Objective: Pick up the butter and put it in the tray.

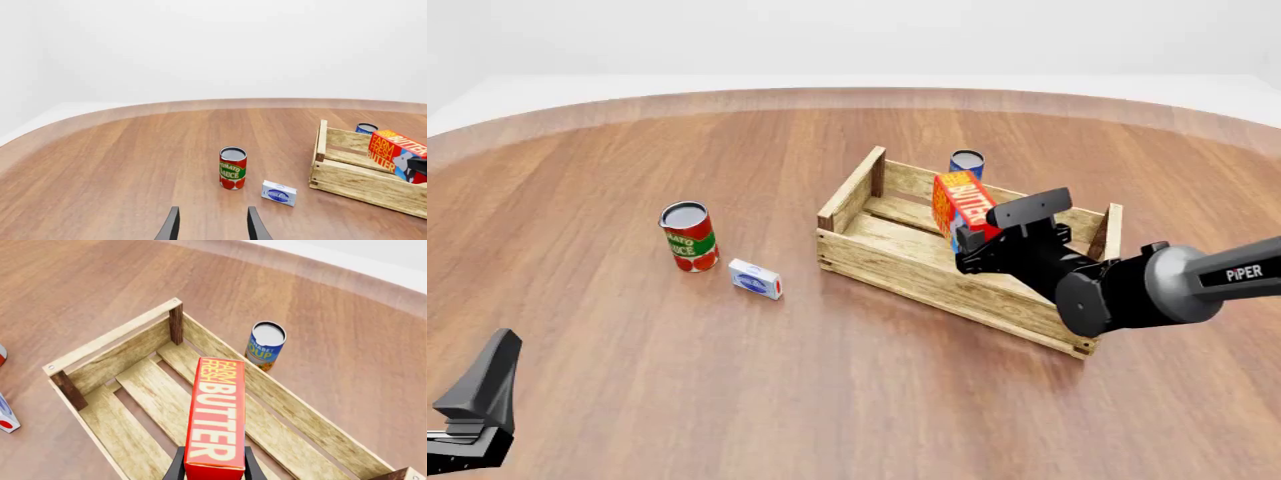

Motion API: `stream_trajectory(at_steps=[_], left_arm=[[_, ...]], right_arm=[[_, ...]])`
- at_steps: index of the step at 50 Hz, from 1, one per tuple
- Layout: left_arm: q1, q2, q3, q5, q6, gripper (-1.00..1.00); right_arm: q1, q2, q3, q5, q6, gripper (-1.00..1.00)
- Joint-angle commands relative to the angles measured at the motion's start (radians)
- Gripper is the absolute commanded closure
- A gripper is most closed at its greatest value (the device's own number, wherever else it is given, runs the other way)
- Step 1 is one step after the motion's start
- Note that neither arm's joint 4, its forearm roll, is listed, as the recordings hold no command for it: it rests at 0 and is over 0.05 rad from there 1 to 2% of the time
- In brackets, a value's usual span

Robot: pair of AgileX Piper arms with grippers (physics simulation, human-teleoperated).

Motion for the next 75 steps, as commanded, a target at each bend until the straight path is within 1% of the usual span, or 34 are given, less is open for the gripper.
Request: stream_trajectory(at_steps=[1,6,7,8,10,14,33,46,64,75], left_arm=[[0.000,0.000,0.000,0.000,0.000,-1.00],[0.000,0.000,0.000,0.000,0.000,-1.00],[0.000,0.000,0.000,0.000,0.000,-1.00],[0.000,0.000,0.000,0.000,0.000,-1.00],[0.000,0.000,0.000,0.000,0.000,-1.00],[0.000,0.000,0.000,0.000,0.000,-1.00],[0.000,0.000,0.000,0.000,0.000,-1.00],[0.000,0.000,0.000,0.000,0.000,-1.00],[0.000,0.000,0.000,0.000,0.000,-1.00],[0.000,0.000,0.000,0.000,0.000,-1.00]], right_arm=[[-0.002,-0.002,-0.015,-0.011,0.018,1.00],[-0.004,-0.002,-0.021,-0.012,-0.002,1.00],[-0.004,0.000,-0.021,-0.013,-0.008,-1.00],[0.012,0.004,-0.025,-0.010,0.009,-1.00],[0.002,0.008,-0.020,-0.016,0.001,-1.00],[-0.001,0.012,-0.023,-0.014,0.003,-1.00],[0.006,-0.002,-0.017,-0.005,-0.006,-1.00],[0.004,-0.058,0.004,0.010,-0.009,-1.00],[-0.002,-0.160,0.052,0.022,0.005,-1.00],[-0.010,-0.218,0.095,0.015,0.019,-1.00]])
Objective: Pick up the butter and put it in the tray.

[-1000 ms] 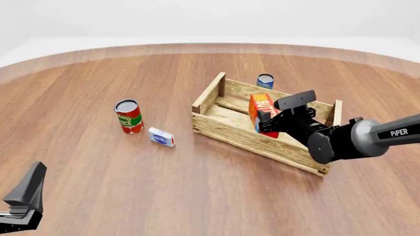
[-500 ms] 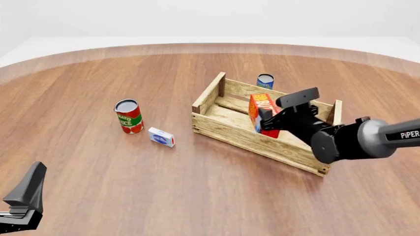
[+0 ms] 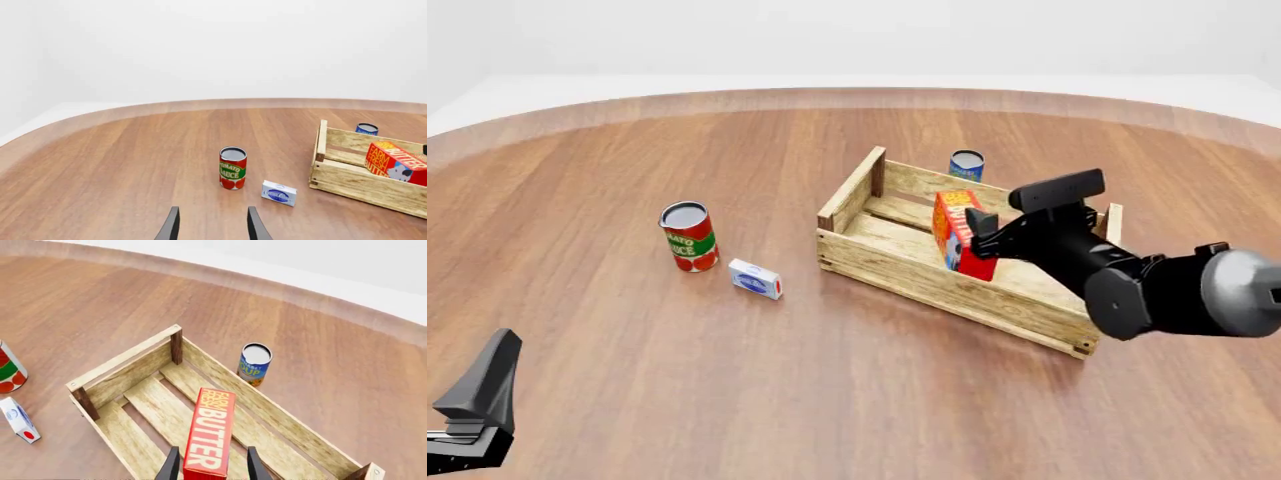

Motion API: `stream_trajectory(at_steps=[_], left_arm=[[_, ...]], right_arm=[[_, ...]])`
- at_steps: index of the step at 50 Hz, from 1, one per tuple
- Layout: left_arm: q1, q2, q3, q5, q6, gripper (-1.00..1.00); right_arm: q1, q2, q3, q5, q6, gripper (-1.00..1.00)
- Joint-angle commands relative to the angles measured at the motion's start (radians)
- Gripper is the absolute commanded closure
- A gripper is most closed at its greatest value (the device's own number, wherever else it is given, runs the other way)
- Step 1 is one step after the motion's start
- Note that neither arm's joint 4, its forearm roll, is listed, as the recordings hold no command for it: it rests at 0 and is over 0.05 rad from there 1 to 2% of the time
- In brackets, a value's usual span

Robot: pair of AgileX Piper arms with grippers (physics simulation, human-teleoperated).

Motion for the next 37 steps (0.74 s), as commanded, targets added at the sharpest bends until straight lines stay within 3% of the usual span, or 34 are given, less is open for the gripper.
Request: stream_trajectory(at_steps=[1,37], left_arm=[[0.000,0.000,0.000,0.000,0.000,-1.00],[0.000,0.000,0.000,0.000,0.000,-1.00]], right_arm=[[-0.005,-0.057,0.034,0.002,0.010,-1.00],[0.013,-0.213,0.073,0.047,0.029,-1.00]])
